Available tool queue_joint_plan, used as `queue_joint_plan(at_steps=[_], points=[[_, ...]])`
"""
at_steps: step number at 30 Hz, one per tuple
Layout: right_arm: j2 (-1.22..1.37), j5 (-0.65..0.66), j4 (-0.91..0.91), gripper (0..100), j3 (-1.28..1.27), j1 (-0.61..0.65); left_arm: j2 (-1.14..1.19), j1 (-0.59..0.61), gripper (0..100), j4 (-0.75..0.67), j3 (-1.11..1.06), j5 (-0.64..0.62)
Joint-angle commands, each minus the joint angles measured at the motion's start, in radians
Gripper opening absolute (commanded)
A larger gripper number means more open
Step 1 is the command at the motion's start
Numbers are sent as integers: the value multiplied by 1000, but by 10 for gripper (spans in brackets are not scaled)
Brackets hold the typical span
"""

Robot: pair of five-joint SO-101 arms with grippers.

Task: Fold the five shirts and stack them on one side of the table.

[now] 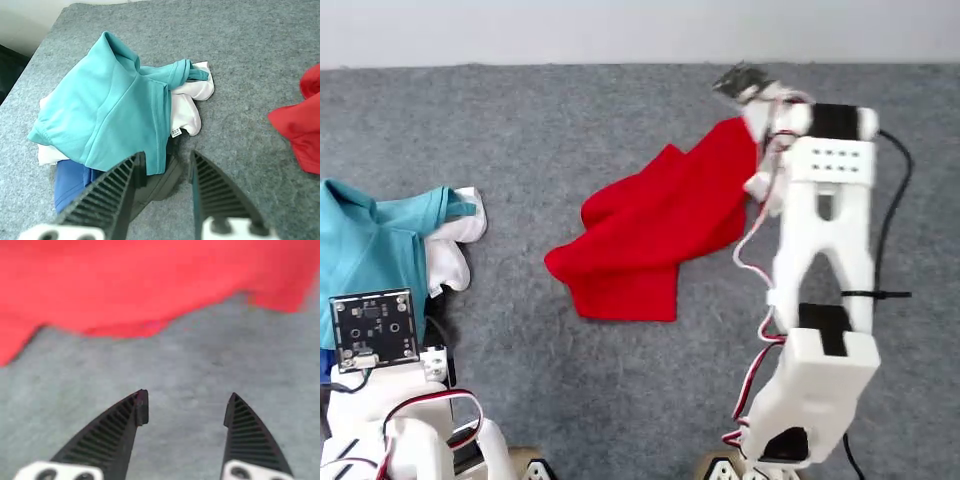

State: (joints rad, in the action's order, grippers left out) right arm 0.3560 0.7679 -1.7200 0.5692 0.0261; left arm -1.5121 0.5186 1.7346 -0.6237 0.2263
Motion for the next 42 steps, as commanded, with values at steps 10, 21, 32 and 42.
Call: queue_joint_plan(at_steps=[10,21,32,42], points=[[-56,-175,-74,257,-267,334,-3,6,141,15,-18,3],[-2,-269,91,259,-430,550,0,6,141,12,-19,6],[186,-287,203,258,-428,553,2,6,141,15,-18,8],[285,-284,225,52,-428,550,2,6,141,15,-18,6]])
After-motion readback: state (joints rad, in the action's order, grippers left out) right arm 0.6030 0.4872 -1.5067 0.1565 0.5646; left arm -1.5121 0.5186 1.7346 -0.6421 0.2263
